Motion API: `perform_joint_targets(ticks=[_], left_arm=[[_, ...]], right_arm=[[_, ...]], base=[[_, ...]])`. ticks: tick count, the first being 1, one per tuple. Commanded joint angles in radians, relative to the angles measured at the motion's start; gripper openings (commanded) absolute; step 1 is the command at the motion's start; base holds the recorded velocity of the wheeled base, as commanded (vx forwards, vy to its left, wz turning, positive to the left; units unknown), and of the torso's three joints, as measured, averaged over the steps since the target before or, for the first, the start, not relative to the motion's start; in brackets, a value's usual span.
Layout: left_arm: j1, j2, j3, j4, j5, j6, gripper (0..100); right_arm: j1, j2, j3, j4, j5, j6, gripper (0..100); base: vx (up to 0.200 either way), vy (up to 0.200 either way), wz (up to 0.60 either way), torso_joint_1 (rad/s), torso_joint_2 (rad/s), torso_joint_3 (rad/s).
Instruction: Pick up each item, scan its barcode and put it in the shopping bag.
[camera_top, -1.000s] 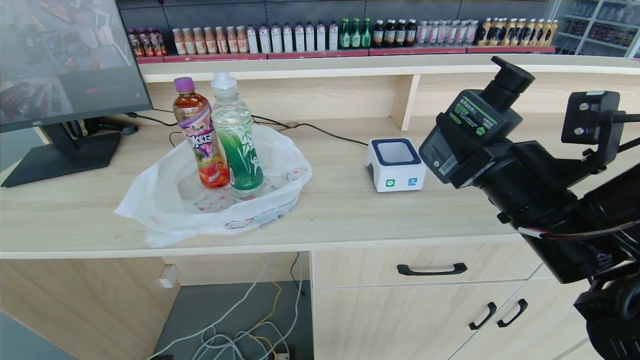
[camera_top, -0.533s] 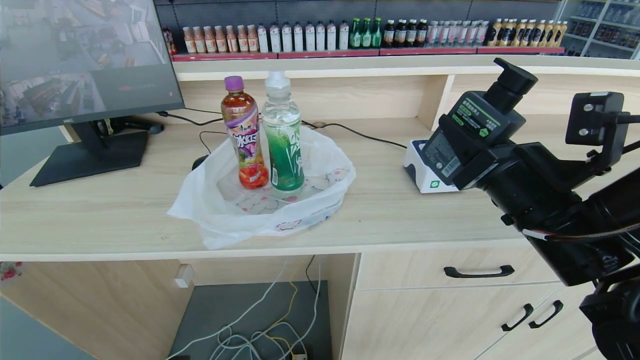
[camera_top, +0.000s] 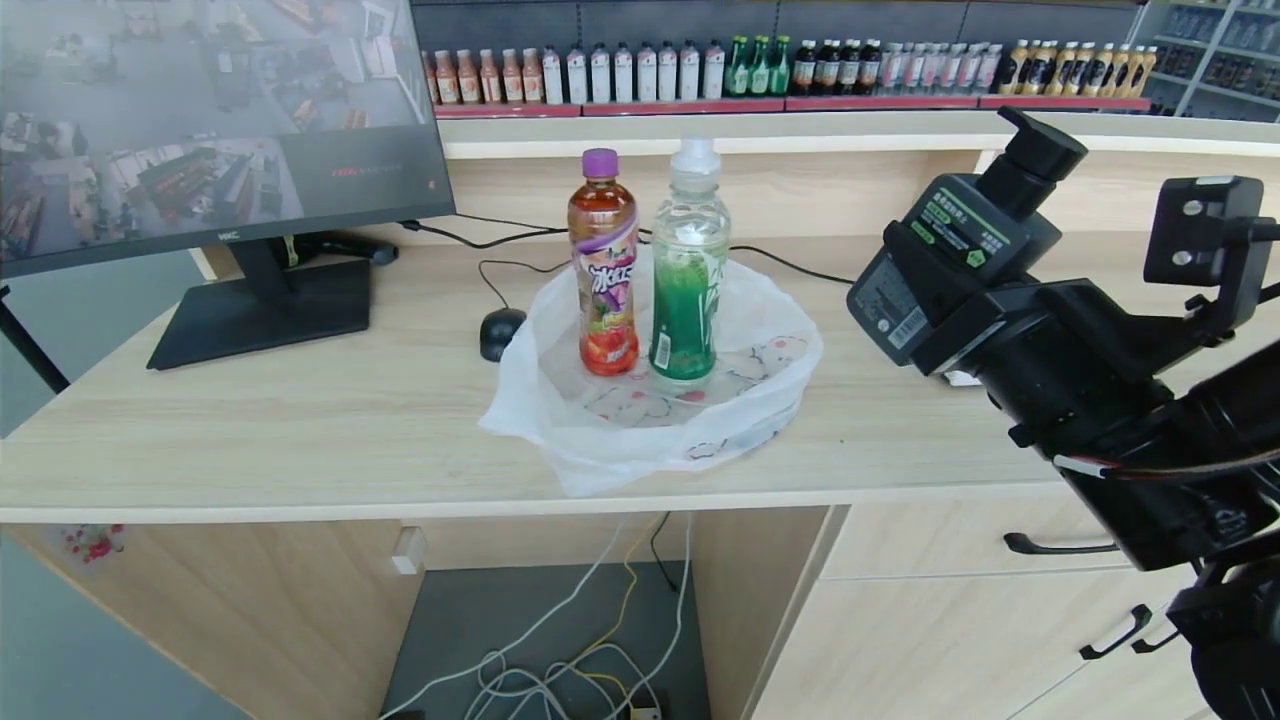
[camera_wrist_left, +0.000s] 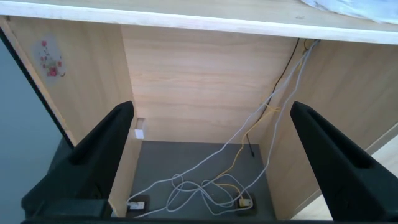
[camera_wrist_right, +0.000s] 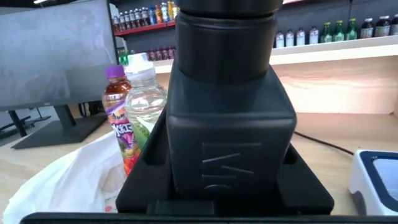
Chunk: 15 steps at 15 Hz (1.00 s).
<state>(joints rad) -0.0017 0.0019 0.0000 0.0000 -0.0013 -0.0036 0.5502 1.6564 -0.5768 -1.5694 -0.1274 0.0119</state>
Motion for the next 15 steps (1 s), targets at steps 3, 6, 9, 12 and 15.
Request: perform_joint_targets(ticks=[3, 6, 9, 12, 15], left_arm=[[-0.001, 0.000, 0.000, 0.000, 0.000, 0.004, 100], [0.000, 0.000, 0.000, 0.000, 0.000, 0.004, 100], [0.000, 0.000, 0.000, 0.000, 0.000, 0.002, 100], [0.000, 0.000, 0.000, 0.000, 0.000, 0.002, 100], [-0.001, 0.000, 0.000, 0.000, 0.000, 0.002, 100]], right_arm=[[0.004, 0.000, 0.003, -0.001, 0.000, -0.006, 0], [0.013, -0.007, 0.003, -0.001, 0.025, -0.036, 0], [0.043, 0.002, -0.002, -0.001, 0.086, -0.073, 0], [0.117, 0.091, -0.087, -0.001, 0.083, -0.076, 0], [0.131, 0.189, -0.189, 0.019, 0.084, -0.075, 0]], base=[[0.000, 0.133, 0.00, 0.000, 0.00, 0.002], [0.000, 0.000, 0.00, 0.000, 0.00, 0.000], [0.000, 0.000, 0.00, 0.000, 0.00, 0.000], [0.000, 0.000, 0.00, 0.000, 0.00, 0.000], [0.000, 0.000, 0.00, 0.000, 0.00, 0.000]])
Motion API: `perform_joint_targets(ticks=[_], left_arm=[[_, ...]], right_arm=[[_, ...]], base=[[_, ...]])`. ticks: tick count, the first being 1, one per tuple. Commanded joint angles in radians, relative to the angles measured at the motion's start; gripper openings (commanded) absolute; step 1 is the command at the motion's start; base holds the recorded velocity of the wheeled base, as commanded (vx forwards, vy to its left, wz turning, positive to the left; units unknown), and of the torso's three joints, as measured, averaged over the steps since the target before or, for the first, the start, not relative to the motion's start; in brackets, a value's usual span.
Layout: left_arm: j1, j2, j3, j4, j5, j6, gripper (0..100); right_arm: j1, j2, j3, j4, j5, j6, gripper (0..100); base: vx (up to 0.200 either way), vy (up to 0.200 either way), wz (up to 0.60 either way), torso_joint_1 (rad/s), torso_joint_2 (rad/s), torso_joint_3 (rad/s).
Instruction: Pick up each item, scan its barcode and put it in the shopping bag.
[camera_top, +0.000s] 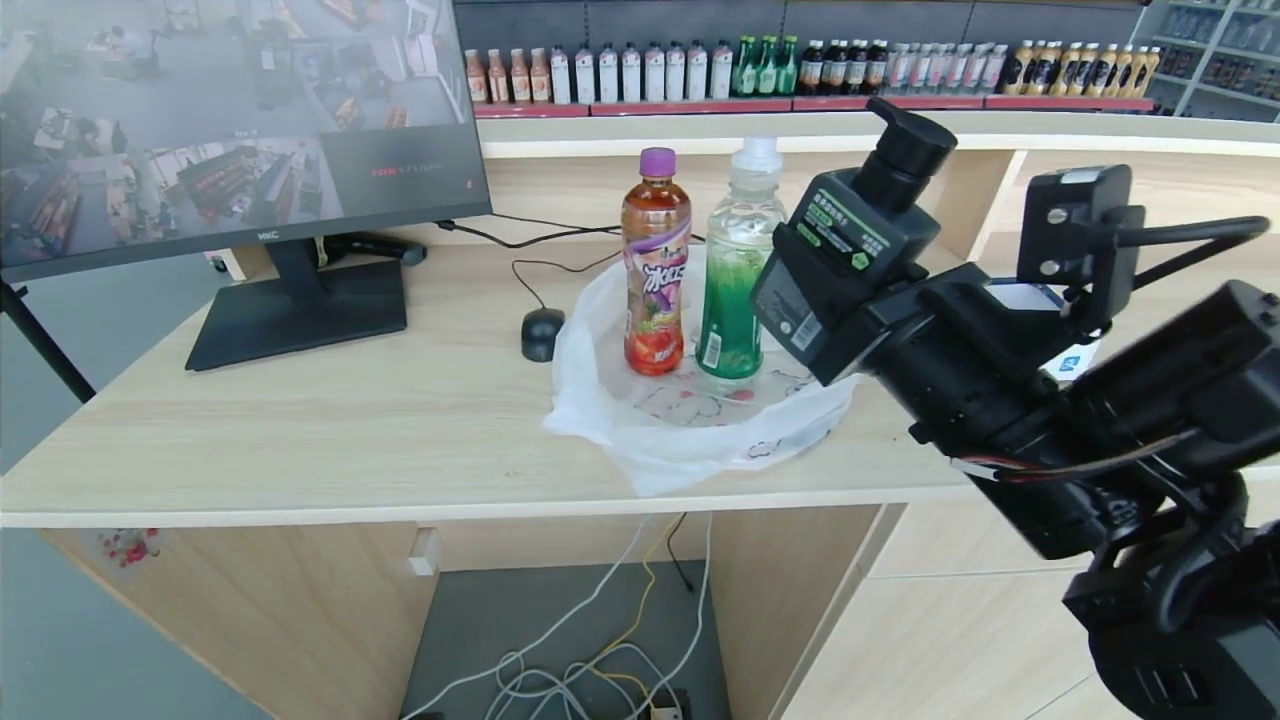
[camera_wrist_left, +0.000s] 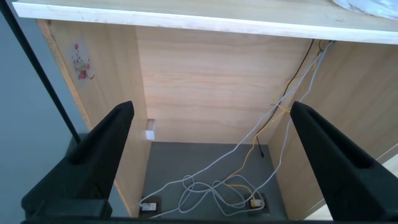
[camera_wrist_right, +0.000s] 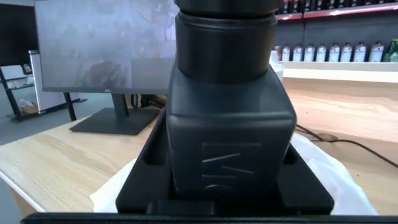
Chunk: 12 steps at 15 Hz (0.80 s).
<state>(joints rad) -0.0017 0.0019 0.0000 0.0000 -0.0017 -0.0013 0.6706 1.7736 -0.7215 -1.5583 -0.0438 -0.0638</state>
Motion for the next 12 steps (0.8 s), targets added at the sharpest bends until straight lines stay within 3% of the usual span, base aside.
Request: perform_joint_targets(ticks=[1, 12], left_arm=[[0.000, 0.000, 0.000, 0.000, 0.000, 0.000, 100], [0.000, 0.000, 0.000, 0.000, 0.000, 0.000, 100]], right_arm=[[0.010, 0.093, -0.075, 0.035, 0.001, 0.004, 0], [0.004, 0.225, -0.194, 0.178, -0.001, 0.019, 0]], base=[[0.000, 0.000, 0.00, 0.000, 0.00, 0.000], [0.000, 0.000, 0.00, 0.000, 0.00, 0.000]])
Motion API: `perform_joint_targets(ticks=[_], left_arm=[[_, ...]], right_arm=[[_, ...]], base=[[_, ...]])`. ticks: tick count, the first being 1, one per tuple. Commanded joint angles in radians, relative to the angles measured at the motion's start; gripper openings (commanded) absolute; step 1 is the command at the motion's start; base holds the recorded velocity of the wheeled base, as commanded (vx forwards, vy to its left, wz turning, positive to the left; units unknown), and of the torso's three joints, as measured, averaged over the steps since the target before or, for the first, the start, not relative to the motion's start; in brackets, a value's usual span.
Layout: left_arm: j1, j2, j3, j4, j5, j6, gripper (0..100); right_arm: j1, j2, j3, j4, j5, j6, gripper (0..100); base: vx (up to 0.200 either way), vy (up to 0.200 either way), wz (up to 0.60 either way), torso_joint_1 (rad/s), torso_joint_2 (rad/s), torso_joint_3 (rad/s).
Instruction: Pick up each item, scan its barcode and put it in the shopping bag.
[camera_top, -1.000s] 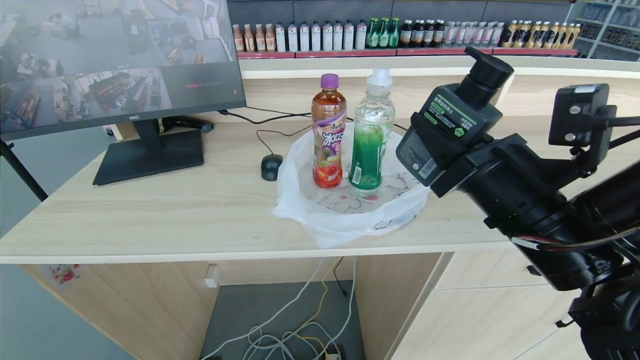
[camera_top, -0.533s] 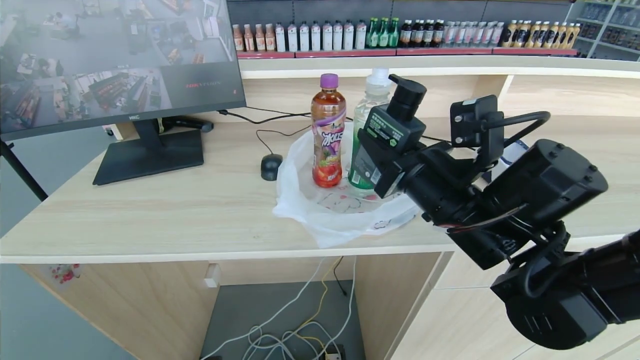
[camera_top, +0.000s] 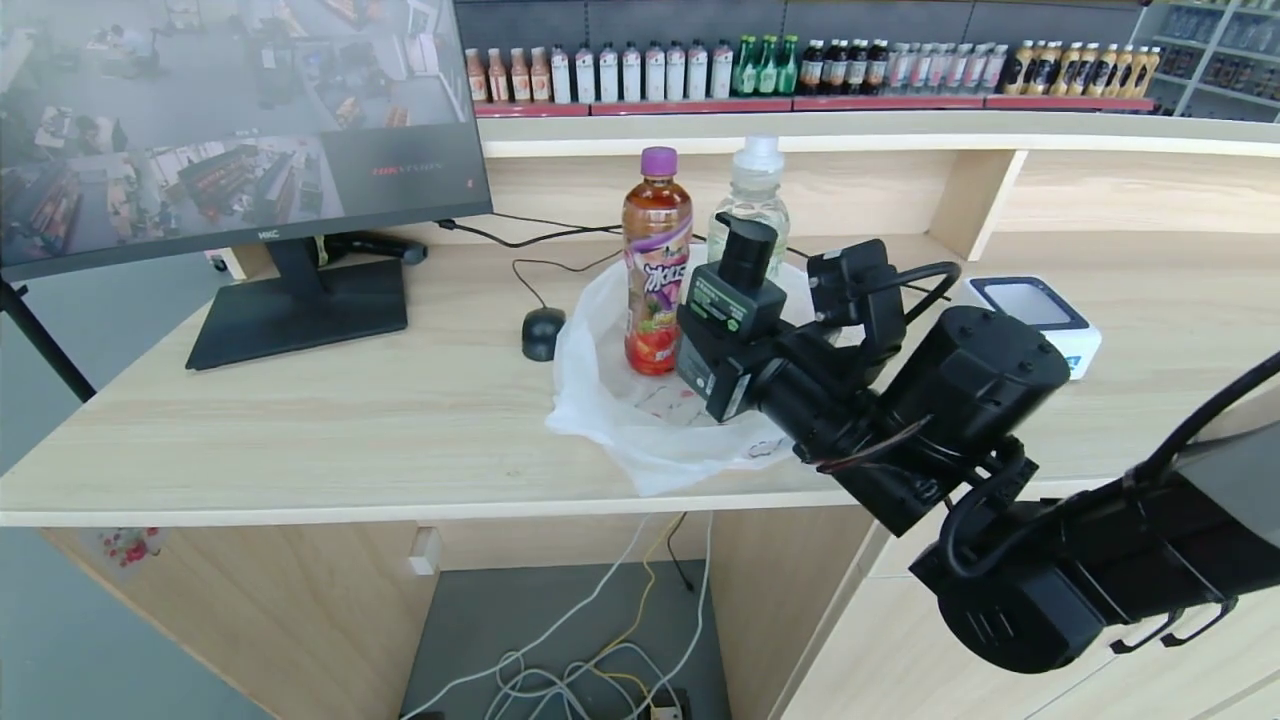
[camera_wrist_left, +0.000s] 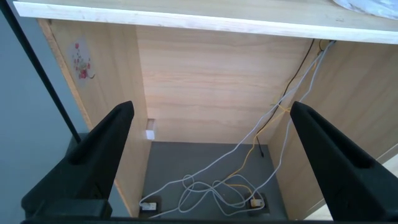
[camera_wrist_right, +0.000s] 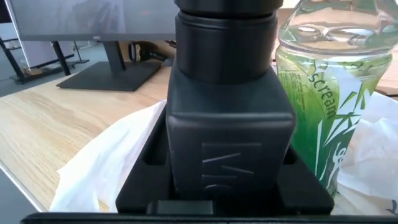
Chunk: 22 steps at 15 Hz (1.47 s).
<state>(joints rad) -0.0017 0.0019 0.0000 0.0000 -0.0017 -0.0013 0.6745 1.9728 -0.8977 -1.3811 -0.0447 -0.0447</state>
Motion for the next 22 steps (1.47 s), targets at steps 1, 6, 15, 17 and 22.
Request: perform_joint_targets(ticks=[1, 6, 15, 17, 22], left_arm=[[0.000, 0.000, 0.000, 0.000, 0.000, 0.000, 100], [0.000, 0.000, 0.000, 0.000, 0.000, 0.000, 100], [0.000, 0.000, 0.000, 0.000, 0.000, 0.000, 100], [0.000, 0.000, 0.000, 0.000, 0.000, 0.000, 100], [0.000, 0.000, 0.000, 0.000, 0.000, 0.000, 100]], right_arm=[[-0.001, 0.040, -0.049, 0.031, 0.000, 0.000, 0], [-0.026, 0.084, -0.052, 0.047, 0.002, 0.000, 0], [-0.029, 0.141, -0.073, 0.040, 0.005, 0.000, 0], [-0.029, 0.141, -0.061, 0.040, 0.005, 0.002, 0], [-0.024, 0.155, -0.058, 0.042, 0.005, 0.002, 0]], base=[[0.000, 0.000, 0.00, 0.000, 0.00, 0.000], [0.000, 0.000, 0.00, 0.000, 0.00, 0.000], [0.000, 0.000, 0.00, 0.000, 0.00, 0.000], [0.000, 0.000, 0.00, 0.000, 0.00, 0.000], [0.000, 0.000, 0.00, 0.000, 0.00, 0.000]])
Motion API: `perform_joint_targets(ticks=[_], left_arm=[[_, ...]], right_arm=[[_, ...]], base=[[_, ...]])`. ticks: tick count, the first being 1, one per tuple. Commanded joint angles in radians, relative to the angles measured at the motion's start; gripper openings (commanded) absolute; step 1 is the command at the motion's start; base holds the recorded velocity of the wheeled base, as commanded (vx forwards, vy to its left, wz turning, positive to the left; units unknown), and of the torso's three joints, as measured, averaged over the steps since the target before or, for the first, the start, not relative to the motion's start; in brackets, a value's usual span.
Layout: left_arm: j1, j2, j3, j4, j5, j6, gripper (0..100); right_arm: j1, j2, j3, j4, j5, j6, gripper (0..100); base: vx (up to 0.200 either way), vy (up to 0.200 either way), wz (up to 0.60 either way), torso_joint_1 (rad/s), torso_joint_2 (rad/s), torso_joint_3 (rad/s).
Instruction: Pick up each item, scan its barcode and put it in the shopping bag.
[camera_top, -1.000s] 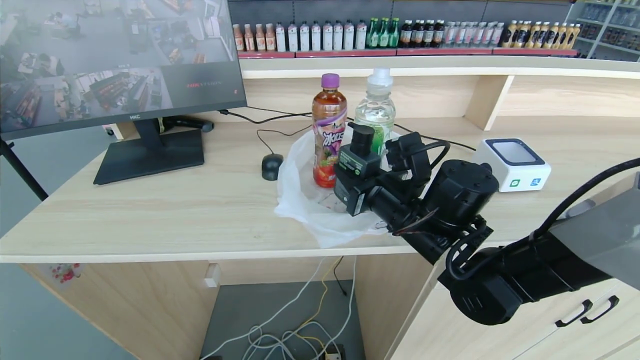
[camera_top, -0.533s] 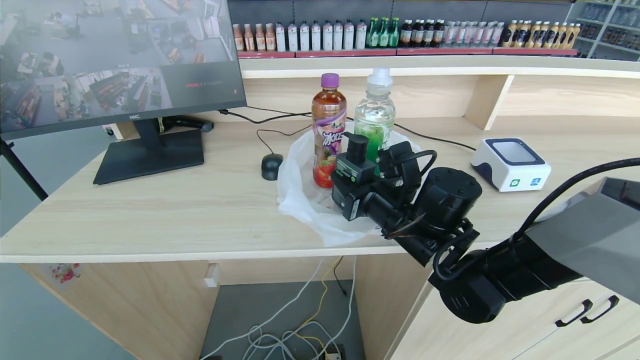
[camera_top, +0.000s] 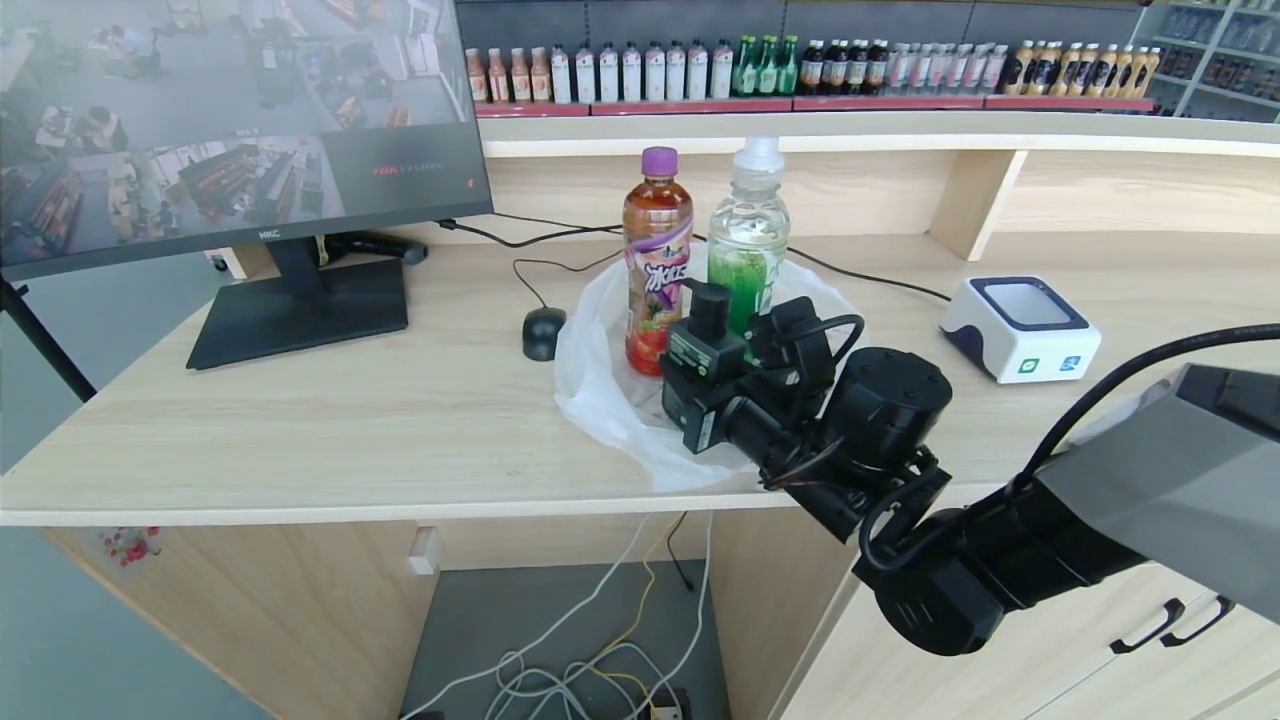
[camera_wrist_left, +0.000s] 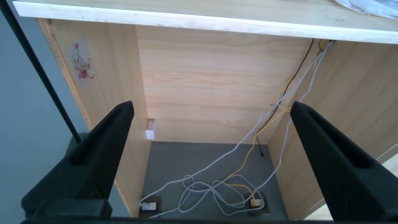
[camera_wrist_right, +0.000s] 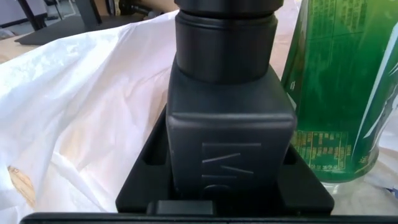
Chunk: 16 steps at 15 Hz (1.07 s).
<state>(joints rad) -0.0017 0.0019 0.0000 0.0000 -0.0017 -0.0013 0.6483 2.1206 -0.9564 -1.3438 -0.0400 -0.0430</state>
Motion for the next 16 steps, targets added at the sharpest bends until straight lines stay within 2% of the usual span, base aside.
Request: perform_joint_targets(ticks=[1, 16], left_arm=[[0.000, 0.000, 0.000, 0.000, 0.000, 0.000, 100], [0.000, 0.000, 0.000, 0.000, 0.000, 0.000, 100]], right_arm=[[0.002, 0.009, 0.001, 0.005, 0.000, 0.000, 0], [0.001, 0.005, -0.004, 0.009, 0.003, 0.000, 0]], base=[[0.000, 0.000, 0.00, 0.000, 0.00, 0.000], [0.000, 0.000, 0.00, 0.000, 0.00, 0.000]])
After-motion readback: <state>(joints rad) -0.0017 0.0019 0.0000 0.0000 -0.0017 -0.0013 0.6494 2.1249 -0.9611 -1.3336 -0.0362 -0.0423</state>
